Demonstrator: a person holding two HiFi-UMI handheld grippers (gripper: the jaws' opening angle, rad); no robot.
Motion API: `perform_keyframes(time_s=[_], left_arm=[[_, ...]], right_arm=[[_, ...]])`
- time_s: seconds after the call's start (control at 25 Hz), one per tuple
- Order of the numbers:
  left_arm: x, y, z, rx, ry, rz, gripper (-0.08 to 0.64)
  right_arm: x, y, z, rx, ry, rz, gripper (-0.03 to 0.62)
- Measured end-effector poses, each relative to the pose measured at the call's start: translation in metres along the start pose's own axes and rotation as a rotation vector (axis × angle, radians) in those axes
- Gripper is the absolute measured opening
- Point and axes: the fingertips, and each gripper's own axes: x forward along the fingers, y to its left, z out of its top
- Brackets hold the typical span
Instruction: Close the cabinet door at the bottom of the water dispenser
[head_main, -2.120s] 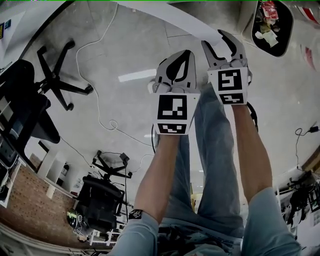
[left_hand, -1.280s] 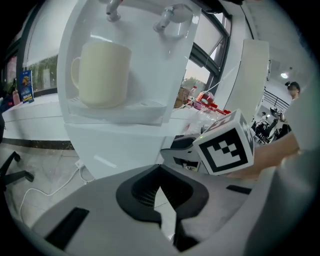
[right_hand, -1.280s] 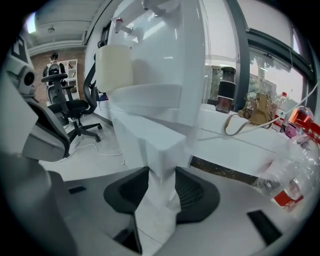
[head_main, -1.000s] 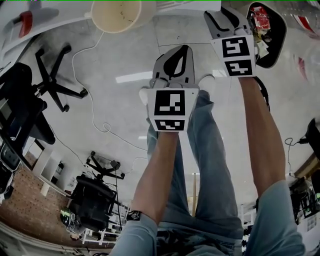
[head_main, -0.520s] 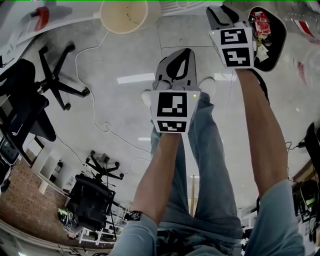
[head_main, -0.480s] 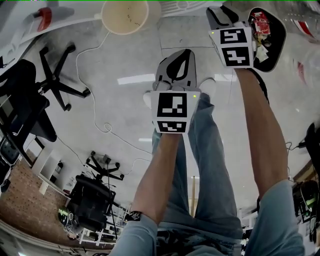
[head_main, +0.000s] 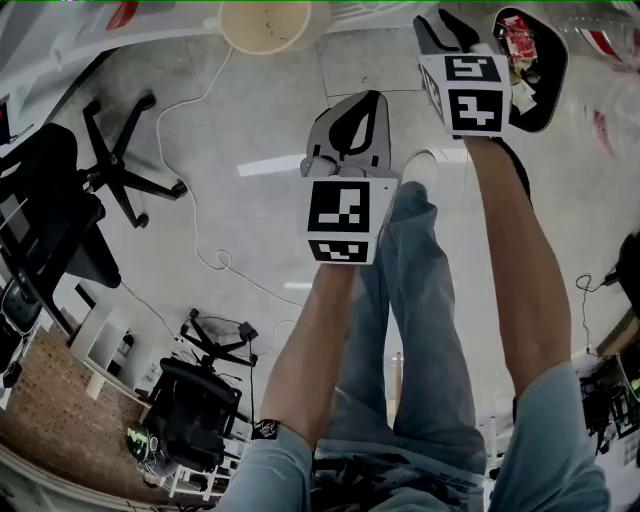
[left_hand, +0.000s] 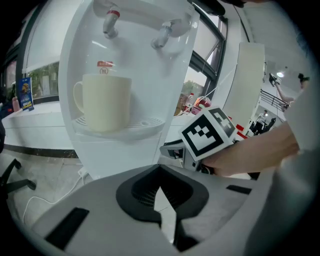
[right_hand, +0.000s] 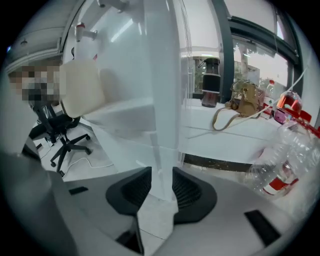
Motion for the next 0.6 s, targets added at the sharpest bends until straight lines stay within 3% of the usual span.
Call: perform_keyframes(time_s=[0.36, 0.6], left_arm=[[-0.043, 0.013, 0.016, 0.055, -0.067, -0.037, 0.02], [-0.09, 0.032, 0.02, 0.074, -0.108, -0.039, 0.02]], right_arm=[[-0.076, 0.038, 0.004, 0.088, -0.124, -0.038, 0.052], [-0.12, 0.079, 0.016, 0.116, -0.195, -0.01, 0.032]])
